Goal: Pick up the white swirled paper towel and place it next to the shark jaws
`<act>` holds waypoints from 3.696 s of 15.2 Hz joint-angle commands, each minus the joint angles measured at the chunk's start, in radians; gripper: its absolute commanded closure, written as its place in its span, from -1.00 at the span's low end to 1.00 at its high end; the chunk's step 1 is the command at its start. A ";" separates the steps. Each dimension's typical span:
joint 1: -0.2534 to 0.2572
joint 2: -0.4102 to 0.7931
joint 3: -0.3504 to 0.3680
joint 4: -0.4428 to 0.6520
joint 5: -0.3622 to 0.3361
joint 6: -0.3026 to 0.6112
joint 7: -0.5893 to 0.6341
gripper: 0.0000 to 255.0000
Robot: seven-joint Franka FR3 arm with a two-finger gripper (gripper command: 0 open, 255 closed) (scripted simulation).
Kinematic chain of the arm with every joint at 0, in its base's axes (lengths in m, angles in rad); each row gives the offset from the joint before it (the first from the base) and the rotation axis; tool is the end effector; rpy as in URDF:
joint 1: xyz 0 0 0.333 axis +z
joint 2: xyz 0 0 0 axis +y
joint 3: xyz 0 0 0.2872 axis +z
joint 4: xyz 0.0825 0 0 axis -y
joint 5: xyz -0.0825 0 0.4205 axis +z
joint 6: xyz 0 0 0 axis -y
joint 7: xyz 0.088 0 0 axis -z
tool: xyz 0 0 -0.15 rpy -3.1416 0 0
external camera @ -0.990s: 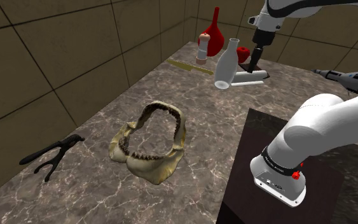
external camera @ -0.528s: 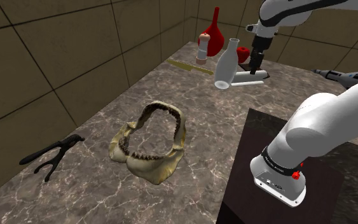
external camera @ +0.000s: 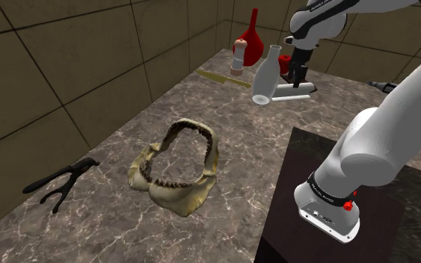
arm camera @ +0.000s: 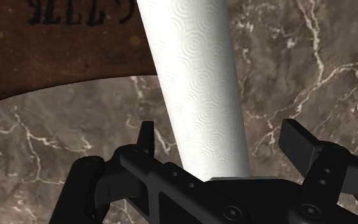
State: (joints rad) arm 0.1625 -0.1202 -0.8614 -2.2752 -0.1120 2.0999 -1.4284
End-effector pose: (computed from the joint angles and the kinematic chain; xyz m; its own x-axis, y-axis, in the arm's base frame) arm 0.3975 -0.3388 0.2883 0.6972 0.7168 -0.0131 0.7129 -0.6951 -0.0927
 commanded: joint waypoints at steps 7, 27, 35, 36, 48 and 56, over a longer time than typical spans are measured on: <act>0.006 0.087 -0.022 -0.048 0.067 0.110 -0.072 -1.00; 0.005 0.049 -0.016 -0.031 0.034 0.067 -0.047 1.00; -0.002 -0.034 0.008 0.025 -0.027 -0.048 0.001 1.00; -0.003 -0.042 0.011 0.033 -0.032 -0.062 0.006 1.00; -0.009 -0.117 0.051 0.143 -0.070 -0.231 0.041 1.00; -0.008 -0.141 0.072 0.233 -0.076 -0.340 0.049 1.00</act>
State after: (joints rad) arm 0.1539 -0.2588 -0.7917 -2.0535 -0.1878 1.7722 -1.3810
